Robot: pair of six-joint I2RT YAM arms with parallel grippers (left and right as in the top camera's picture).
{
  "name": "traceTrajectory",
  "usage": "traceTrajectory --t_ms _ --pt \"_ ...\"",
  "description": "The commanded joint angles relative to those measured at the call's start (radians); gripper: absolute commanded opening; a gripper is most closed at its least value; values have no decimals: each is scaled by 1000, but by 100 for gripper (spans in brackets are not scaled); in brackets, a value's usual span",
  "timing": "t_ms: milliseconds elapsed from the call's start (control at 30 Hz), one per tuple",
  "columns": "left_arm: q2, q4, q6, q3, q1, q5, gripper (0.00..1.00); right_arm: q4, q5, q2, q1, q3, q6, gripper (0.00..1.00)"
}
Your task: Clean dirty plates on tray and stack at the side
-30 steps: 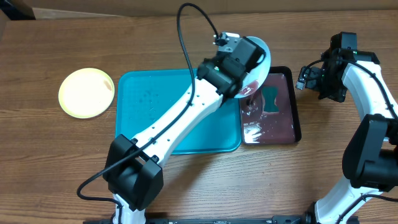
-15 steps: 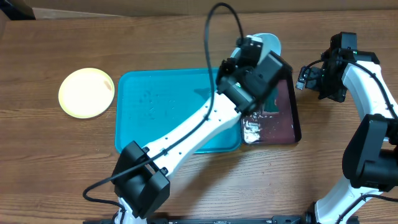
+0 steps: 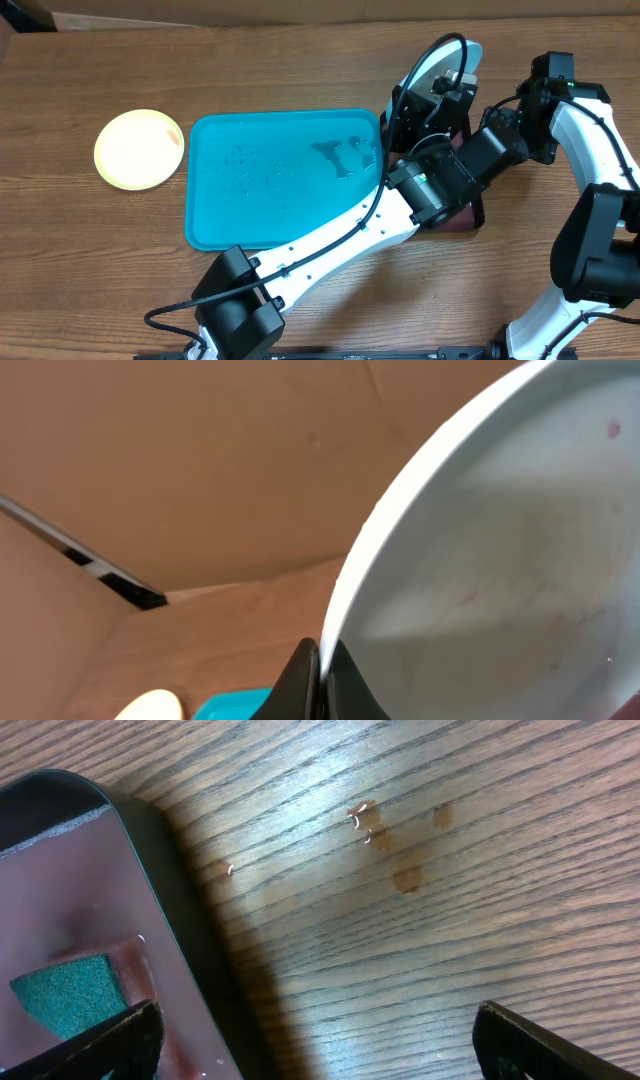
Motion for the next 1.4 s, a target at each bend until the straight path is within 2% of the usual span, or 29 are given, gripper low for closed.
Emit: traceTrajectory --t_ms 0,433,600,733,800,867,900,967,1067,1133,1200,1233,1300,1367 --pt "-1 26 72 29 -10 -82 4 2 3 -23 -1 12 4 100" --pt "-1 61 90 28 -24 -131 4 2 3 -23 -1 12 5 100" --pt "-1 45 72 28 -35 -62 4 3 3 -23 -1 12 5 100" --pt "-1 30 59 28 -31 -106 4 2 3 -23 -1 12 4 100" --pt "-1 27 8 28 -36 -6 4 2 3 -23 -1 12 5 100" --pt "0 27 50 28 -40 31 4 3 3 -23 -1 12 4 100" --pt "0 27 80 28 -34 -36 4 3 3 -23 -1 12 5 100" --pt "0 27 53 28 -24 -85 4 2 3 -23 -1 12 4 100" --pt "0 6 2 28 -19 19 4 2 3 -23 -1 12 5 100" --pt "0 4 53 28 -19 -32 4 3 3 -23 -1 12 5 100" --pt "0 5 11 28 -8 -93 4 3 3 -23 -1 12 5 100" --pt "0 3 -29 28 -7 -56 4 3 3 -23 -1 12 5 100" --pt "0 -19 -34 28 -7 83 4 2 3 -23 -1 12 5 100" --pt "0 -40 -16 28 -6 72 4 2 3 -23 -1 12 5 100"
